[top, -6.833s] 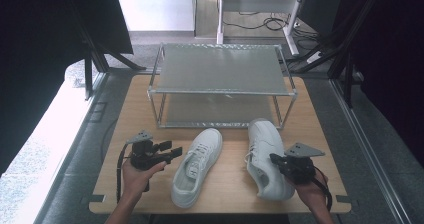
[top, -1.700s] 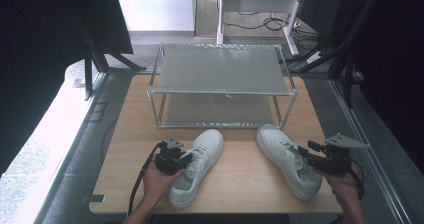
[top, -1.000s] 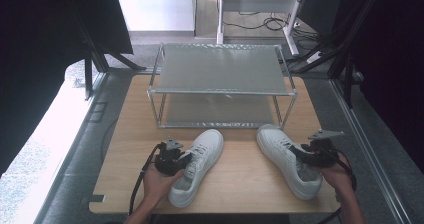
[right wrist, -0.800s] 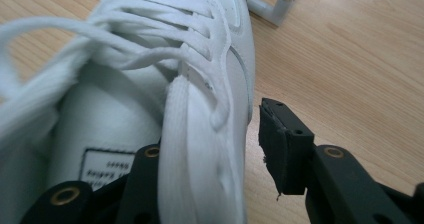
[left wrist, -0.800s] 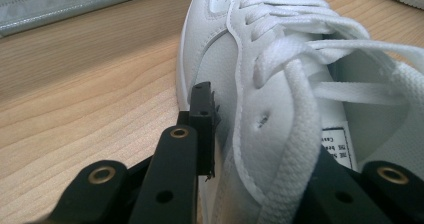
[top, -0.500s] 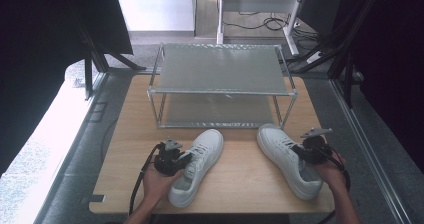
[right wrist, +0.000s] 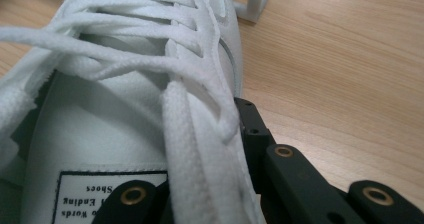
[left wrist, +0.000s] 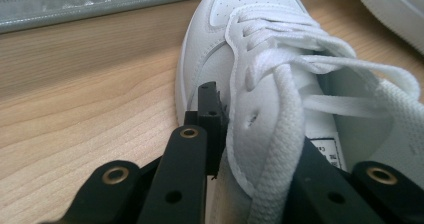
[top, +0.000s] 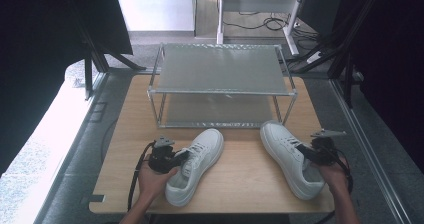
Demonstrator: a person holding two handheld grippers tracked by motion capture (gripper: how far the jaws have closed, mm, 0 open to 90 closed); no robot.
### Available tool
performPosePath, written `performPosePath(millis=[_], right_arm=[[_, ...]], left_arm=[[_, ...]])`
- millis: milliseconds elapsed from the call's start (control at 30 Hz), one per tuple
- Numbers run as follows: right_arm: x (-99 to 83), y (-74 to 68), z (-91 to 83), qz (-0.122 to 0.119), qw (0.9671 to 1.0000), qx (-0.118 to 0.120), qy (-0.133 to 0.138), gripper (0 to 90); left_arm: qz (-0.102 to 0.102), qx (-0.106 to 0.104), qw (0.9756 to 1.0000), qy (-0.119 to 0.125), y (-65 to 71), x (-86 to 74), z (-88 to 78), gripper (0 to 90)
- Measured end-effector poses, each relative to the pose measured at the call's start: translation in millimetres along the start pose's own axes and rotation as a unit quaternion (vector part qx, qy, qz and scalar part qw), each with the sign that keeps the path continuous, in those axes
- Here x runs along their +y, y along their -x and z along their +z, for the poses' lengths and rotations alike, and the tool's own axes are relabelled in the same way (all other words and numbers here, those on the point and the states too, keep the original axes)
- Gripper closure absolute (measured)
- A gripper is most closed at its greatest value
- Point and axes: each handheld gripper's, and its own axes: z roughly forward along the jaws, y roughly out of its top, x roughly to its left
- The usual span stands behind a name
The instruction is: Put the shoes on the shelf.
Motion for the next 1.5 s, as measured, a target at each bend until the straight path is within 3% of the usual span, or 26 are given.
performPosePath(millis=[167,267,333,433,467,500,600,800,1167,1300,1500], right_arm=[[-3.9,1.8,-5.5,0.011,0.9996,0.015,0.019,88.5],[-6.0,1.9,-10.8,0.022,0.9987,0.027,0.036,88.5],[-6.8,2.2,-13.7,0.028,0.9979,0.035,0.046,88.5],[-8.2,2.7,-18.0,0.043,0.9959,0.051,0.062,88.5],[-8.8,3.0,-19.2,0.047,0.995,0.056,0.068,88.5],[-9.4,3.4,-20.5,0.051,0.9941,0.062,0.073,88.5],[-10.7,3.7,-23.6,0.066,0.9909,0.076,0.089,88.5],[-10.7,1.5,-26.7,0.078,0.9868,0.093,0.107,88.5],[-8.1,-6.1,-30.0,0.076,0.9839,0.104,0.124,88.5],[-5.6,-9.9,-35.5,0.081,0.9795,0.116,0.143,88.5],[-2.2,-13.9,-42.7,0.082,0.9759,0.124,0.159,88.5]], left_arm=[[-0.014,-0.026,0.9994,0.016,-4.4,1.6,-7.1,82.7],[-0.029,-0.051,0.9977,0.032,-8.4,2.5,-13.3,82.7],[-0.043,-0.074,0.9952,0.048,-11.5,3.0,-19.4,82.7],[-0.056,-0.093,0.9921,0.062,-14.3,3.5,-25.1,82.7],[-0.056,-0.093,0.9921,0.062,-14.3,3.5,-25.1,82.7],[-0.064,-0.106,0.9899,0.071,-16.3,3.9,-28.3,82.7],[-0.073,-0.119,0.9868,0.082,-17.9,4.0,-31.8,82.7],[-0.081,-0.131,0.9834,0.095,-18.4,5.4,-36.8,82.7],[-0.08,-0.137,0.9806,0.114,-16.8,9.2,-46.3,82.7],[-0.08,-0.144,0.9784,0.126,-14.8,12.7,-52.6,82.7],[-0.079,-0.155,0.9751,0.138,-11.1,17.2,-59.1,82.7]])
